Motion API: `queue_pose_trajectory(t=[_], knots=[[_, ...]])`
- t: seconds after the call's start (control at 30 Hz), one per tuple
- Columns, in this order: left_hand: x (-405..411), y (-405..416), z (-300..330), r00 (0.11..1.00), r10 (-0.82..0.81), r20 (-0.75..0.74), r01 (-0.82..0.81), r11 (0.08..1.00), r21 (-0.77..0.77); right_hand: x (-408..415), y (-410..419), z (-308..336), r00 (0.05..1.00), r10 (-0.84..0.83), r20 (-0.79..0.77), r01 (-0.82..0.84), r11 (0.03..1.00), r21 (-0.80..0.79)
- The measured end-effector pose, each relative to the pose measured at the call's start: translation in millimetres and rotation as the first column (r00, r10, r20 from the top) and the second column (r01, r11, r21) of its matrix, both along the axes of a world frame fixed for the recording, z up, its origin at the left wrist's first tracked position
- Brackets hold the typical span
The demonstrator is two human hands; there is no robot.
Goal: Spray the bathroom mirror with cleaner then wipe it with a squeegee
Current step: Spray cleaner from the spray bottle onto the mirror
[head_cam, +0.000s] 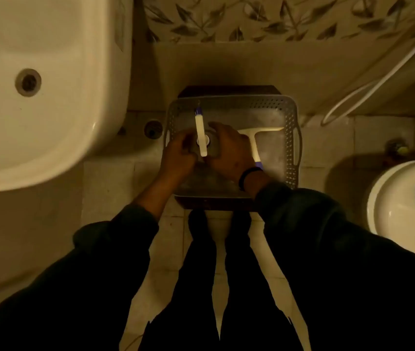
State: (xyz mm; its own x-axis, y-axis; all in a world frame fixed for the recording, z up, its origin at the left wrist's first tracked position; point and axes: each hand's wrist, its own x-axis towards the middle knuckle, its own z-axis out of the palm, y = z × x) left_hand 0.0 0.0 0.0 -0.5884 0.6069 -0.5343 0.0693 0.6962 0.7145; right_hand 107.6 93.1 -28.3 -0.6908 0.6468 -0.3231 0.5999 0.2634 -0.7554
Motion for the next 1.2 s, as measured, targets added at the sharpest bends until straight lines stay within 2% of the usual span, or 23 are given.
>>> queue_pose_trajectory(t=[0.1, 0.2, 0.33, 0.57, 0.87, 1.03, 1.2], knots=[[-1, 1, -6, 0.997, -0.004, -0.078, 0.003, 1.0, -0.012, -6, -5, -8, 1.0, 0.0, -0.028, 0.001, 0.999, 0.032], [-2, 0, -9, 0.997, -0.002, -0.078, 0.002, 1.0, -0.003, -9, -11, -10, 1.0, 0.004, -0.03, -0.002, 0.997, 0.079], [-2, 2, -1, 0.998, -0.004, -0.065, 0.008, 0.998, 0.067, -11, -7, -3, 0.998, 0.011, -0.065, -0.009, 0.999, 0.031], [-19, 6, 34, 0.985, -0.006, -0.17, 0.033, 0.987, 0.156, -23, 5, 34, 0.987, 0.024, -0.157, -0.007, 0.994, 0.107], [-38, 21, 148, 0.93, 0.165, -0.328, -0.036, 0.929, 0.368, -47, 18, 165, 0.878, -0.055, -0.475, 0.138, 0.98, 0.141], [-33, 17, 234, 0.899, 0.227, -0.375, 0.026, 0.826, 0.563, -57, 18, 253, 0.761, -0.067, -0.645, 0.219, 0.963, 0.158], [-33, 7, 304, 0.918, 0.279, -0.281, 0.011, 0.693, 0.721, -72, 14, 342, 0.615, -0.046, -0.787, 0.267, 0.952, 0.153]])
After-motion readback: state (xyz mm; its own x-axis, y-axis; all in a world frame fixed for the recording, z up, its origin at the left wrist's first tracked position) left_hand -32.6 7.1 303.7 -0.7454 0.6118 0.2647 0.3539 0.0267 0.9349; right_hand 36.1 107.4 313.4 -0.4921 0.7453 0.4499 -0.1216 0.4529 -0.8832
